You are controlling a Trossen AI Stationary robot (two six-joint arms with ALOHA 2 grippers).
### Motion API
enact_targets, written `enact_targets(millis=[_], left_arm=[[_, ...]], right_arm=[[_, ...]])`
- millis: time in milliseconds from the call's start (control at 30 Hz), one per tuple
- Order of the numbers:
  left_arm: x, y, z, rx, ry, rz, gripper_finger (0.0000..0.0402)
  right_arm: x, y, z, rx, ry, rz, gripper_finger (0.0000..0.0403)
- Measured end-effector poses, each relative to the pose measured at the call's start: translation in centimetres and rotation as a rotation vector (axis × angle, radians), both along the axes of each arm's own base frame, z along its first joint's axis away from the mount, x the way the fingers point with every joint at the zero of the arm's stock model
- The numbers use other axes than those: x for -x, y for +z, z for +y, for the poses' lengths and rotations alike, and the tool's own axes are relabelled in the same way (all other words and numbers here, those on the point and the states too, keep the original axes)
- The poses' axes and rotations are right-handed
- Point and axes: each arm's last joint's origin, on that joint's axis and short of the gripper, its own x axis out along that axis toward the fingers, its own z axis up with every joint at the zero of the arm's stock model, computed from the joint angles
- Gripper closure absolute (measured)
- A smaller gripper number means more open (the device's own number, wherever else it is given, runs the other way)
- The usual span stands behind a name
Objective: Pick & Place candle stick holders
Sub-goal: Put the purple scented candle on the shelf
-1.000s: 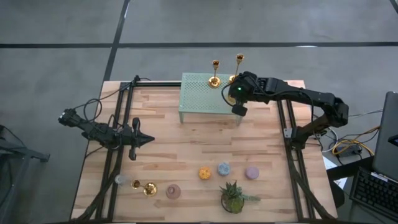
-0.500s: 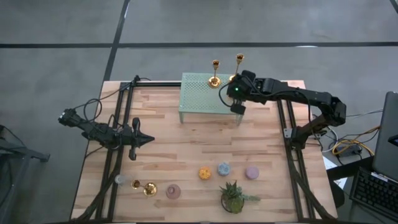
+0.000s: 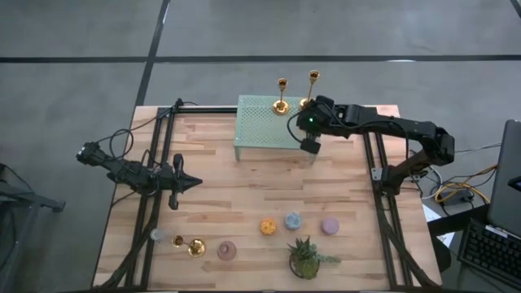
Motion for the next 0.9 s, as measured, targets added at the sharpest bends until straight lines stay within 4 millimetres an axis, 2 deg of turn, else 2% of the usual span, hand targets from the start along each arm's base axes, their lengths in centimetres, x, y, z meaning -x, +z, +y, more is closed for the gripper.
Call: enact_targets(millis=[233, 367, 600, 767, 900], left_arm=[[0.0, 0.0, 0.0, 0.0, 0.0, 0.0, 0.0396], [0.0, 0.0, 0.0, 0.0, 0.001, 0.0, 0.0396], [0.0, 0.0, 0.0, 0.0, 0.0, 0.0, 0.0396], [0.0, 0.0, 0.0, 0.0, 0.001, 0.0, 0.0396], [0.0, 0.0, 0.0, 0.0, 0.0, 0.0, 0.0396]], right_arm=[[-0.1, 0.9, 3.1, -0.059, 0.057, -0.079, 0.0394], [-0.1, 1.1, 4.8, -0.171, 0.111, -0.118, 0.0394], [1.1, 0.1, 8.3, -0.309, 0.113, 0.025, 0.0394], [2.4, -0.7, 12.2, -0.416, 0.143, 0.156, 0.0394], [3.0, -1.2, 15.5, -0.533, 0.178, 0.179, 0.0394]])
